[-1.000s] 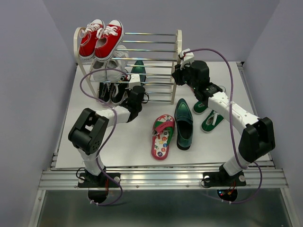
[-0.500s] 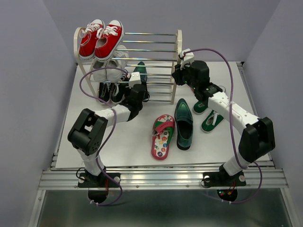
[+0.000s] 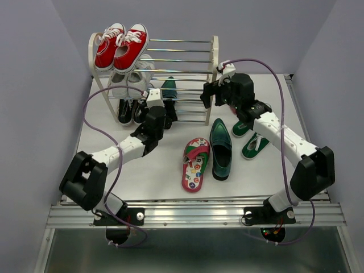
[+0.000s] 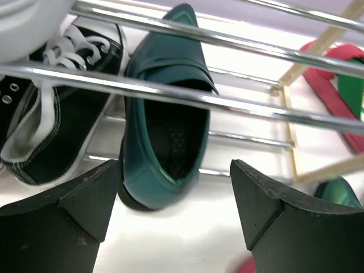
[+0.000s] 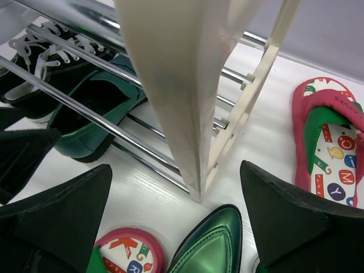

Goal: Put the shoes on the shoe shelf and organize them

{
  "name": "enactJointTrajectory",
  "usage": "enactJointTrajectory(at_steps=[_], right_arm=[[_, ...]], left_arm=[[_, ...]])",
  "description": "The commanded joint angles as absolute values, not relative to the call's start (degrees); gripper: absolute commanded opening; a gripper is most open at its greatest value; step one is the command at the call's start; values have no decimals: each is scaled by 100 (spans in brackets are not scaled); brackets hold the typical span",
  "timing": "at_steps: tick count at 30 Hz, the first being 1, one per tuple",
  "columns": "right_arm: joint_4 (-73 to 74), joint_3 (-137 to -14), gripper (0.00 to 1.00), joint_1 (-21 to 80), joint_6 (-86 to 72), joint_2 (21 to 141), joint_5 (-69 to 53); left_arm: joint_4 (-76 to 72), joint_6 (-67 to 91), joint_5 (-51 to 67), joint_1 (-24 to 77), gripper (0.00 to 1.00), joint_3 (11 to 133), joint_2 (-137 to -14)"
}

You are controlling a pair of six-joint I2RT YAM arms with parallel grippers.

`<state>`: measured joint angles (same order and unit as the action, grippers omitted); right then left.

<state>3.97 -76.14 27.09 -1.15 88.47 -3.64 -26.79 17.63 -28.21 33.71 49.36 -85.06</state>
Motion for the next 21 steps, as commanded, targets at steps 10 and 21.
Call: enactJointTrajectory(at_steps=[10, 21], right_arm=[[1711, -7647, 100, 2751, -1097, 7586, 568], [4146, -6443, 100, 2900, -2821, 6513, 1029]], left_arm=[[-987, 2592, -2733, 3858, 99, 4352, -6638], [501, 3453, -3129, 3858, 99, 3701, -5090]])
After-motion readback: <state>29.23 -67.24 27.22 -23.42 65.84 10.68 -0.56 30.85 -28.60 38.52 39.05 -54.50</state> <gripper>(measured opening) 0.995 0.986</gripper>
